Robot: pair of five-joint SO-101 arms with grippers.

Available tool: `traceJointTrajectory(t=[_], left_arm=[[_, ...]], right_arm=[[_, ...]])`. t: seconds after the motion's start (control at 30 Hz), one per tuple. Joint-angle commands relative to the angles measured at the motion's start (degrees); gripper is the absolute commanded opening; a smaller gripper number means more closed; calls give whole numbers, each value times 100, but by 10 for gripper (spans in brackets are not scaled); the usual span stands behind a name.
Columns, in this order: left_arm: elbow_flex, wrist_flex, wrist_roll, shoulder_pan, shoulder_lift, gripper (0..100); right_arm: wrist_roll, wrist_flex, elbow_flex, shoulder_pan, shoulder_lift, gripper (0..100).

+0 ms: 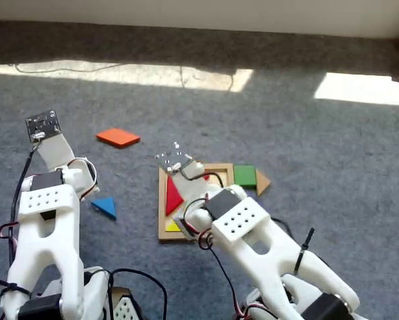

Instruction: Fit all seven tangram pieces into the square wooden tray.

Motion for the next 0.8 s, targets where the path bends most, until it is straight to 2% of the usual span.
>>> traceJointTrajectory(t=[0.0, 0.1, 0.2, 0.33, 0.47, 0.77], left_arm=[[-22, -105, -26, -48, -198, 6], [-22, -105, -26, -48, -198, 6], [-22, -105, -26, -48, -198, 6], [-22, -105, -35, -48, -198, 6], [-13, -105, -35, -48, -189, 6], [-13, -105, -35, -48, -171, 6]], right_arm=[[-53, -277, -637, 215, -330, 5], [-53, -857, -760, 215, -127, 25], [-114, -1015, -796, 215, 303, 104], [-1029, -1042, -1182, 207, 927, 195], [-1336, -1042, -1815, 198, 1736, 203], [-1143, -1024, -3143, 180, 3231, 203]])
